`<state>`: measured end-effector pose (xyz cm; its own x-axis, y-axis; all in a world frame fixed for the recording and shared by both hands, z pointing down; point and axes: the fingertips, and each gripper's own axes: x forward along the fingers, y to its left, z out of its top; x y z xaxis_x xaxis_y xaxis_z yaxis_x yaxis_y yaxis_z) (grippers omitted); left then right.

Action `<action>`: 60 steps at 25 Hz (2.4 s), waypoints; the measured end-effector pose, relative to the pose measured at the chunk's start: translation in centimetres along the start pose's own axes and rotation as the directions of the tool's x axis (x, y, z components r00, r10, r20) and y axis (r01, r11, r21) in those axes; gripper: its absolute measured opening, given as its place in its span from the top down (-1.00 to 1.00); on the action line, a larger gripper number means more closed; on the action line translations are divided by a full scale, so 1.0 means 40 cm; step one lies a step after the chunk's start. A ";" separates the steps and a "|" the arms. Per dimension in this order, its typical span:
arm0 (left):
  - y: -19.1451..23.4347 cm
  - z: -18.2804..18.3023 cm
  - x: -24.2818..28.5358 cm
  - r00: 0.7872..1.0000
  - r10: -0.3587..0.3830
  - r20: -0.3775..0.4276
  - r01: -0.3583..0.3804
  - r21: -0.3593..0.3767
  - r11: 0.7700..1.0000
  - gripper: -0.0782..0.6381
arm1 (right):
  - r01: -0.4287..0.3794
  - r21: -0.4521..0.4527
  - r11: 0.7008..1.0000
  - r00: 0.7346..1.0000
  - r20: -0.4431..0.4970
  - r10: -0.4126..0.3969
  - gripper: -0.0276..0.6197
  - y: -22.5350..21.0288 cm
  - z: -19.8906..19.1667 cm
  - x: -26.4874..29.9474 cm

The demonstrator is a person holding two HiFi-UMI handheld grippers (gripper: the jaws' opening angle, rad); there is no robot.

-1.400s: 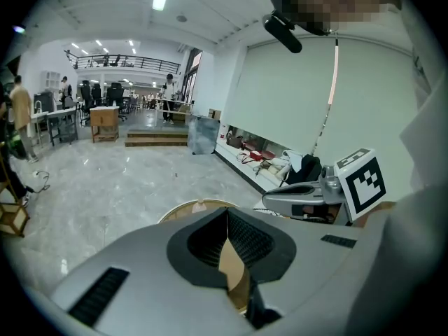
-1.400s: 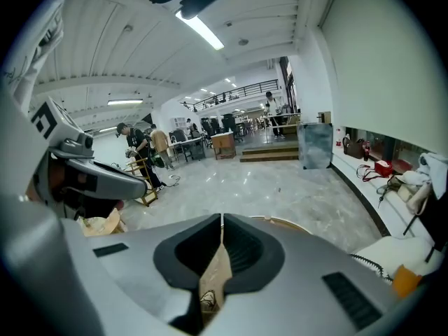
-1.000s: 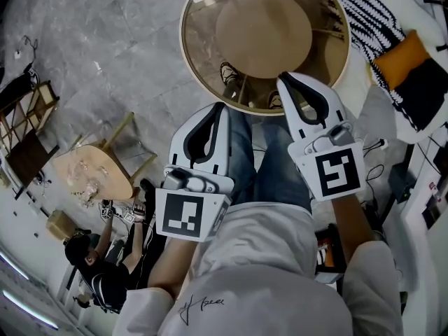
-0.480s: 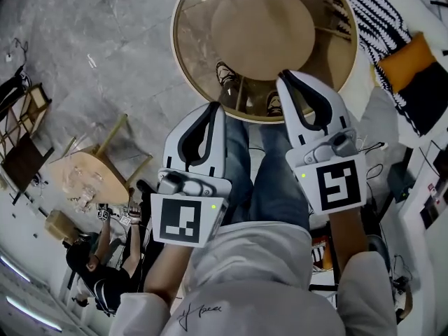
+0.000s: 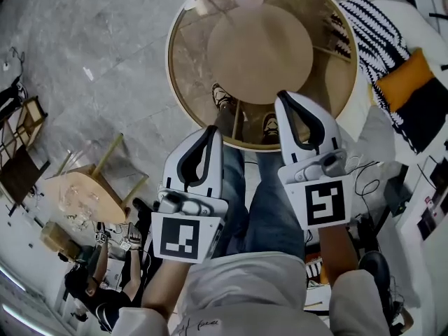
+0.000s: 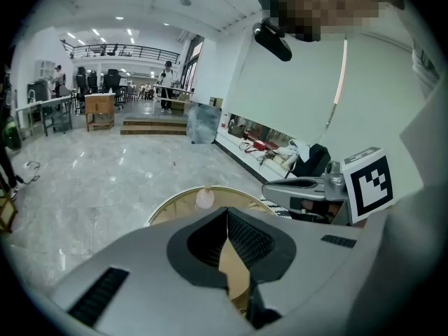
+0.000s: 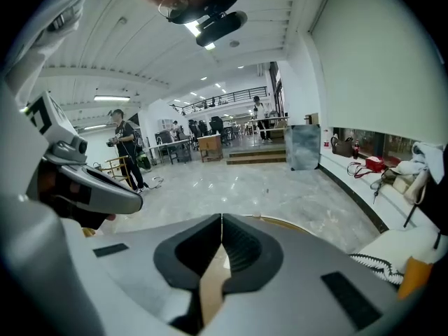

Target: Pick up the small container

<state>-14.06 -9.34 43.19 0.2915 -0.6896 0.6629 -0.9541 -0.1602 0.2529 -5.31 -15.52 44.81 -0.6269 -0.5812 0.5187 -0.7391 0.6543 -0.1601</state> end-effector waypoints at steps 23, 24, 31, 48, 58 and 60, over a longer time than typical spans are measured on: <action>0.109 -0.073 0.109 0.999 -0.009 -0.053 0.008 -0.018 1.000 0.73 | 0.030 -0.031 0.999 0.999 0.016 -0.029 0.86 -0.088 -0.088 0.274; 0.115 -0.074 0.111 0.998 -0.008 -0.055 0.006 -0.021 1.000 0.73 | 0.028 -0.031 0.999 0.999 0.018 -0.027 0.84 -0.090 -0.086 0.286; 0.146 -0.077 0.125 0.998 -0.026 -0.064 0.024 -0.021 0.999 0.73 | 0.067 -0.020 0.998 0.997 0.028 -0.067 0.64 -0.126 -0.085 0.373; 0.197 -0.085 0.148 0.995 -0.052 -0.088 0.049 -0.041 0.998 0.73 | 0.161 0.024 0.987 0.987 -0.005 -0.161 0.36 -0.238 -0.117 0.547; 0.220 -0.091 0.161 0.994 -0.049 -0.094 0.046 -0.033 0.998 0.73 | 0.188 0.024 0.982 0.982 -0.025 -0.187 0.29 -0.267 -0.133 0.608; 0.221 -0.096 0.158 0.994 -0.049 -0.095 0.046 -0.037 0.998 0.73 | 0.193 0.025 0.981 0.981 -0.032 -0.193 0.29 -0.270 -0.138 0.615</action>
<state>-20.38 -12.39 52.31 0.3435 -0.6107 0.7135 -0.9365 -0.1655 0.3092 -11.39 -34.20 63.93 -0.4648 -0.6808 0.5661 -0.8523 0.5172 -0.0777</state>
